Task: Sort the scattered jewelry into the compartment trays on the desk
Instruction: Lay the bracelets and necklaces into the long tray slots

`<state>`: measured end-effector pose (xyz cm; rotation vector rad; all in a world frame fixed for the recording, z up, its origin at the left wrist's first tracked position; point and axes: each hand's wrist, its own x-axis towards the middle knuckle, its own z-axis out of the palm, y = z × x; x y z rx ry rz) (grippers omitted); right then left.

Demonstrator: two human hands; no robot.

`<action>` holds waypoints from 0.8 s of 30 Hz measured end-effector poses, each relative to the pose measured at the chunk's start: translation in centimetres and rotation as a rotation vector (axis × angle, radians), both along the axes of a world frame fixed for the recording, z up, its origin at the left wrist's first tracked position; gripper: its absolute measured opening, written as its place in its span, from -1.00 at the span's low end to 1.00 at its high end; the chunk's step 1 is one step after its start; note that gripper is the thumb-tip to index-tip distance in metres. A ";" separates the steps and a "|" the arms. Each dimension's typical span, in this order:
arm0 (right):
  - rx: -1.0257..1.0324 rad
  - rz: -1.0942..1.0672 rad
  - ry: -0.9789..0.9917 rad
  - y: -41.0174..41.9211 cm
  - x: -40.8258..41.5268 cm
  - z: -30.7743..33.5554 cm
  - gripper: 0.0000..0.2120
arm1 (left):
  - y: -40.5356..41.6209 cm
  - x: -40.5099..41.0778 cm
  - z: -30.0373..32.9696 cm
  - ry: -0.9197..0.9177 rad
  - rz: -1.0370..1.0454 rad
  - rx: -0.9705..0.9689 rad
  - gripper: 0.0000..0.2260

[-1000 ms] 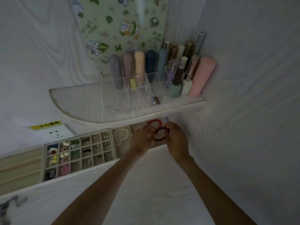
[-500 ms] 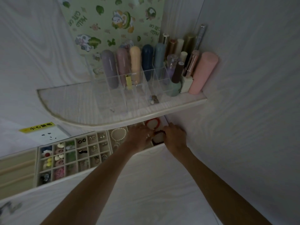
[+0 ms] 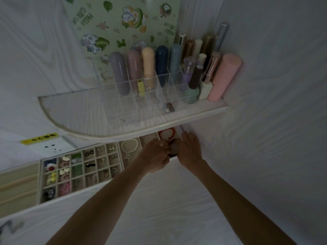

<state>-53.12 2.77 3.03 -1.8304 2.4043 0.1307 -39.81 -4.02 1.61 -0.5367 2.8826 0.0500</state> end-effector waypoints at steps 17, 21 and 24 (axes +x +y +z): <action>0.029 -0.124 -0.314 1.6 0.1 -0.7 -0.40 | 0.2 0.1 0.8 0.055 0.102 -0.007 -0.59; 0.229 -0.133 -0.349 2.7 0.6 -0.2 -0.35 | 0.1 0.4 -0.2 0.082 0.107 0.016 -0.66; 0.301 -0.144 -0.296 3.2 0.6 -0.1 -0.39 | 0.2 0.4 0.0 0.065 0.112 -0.025 -0.64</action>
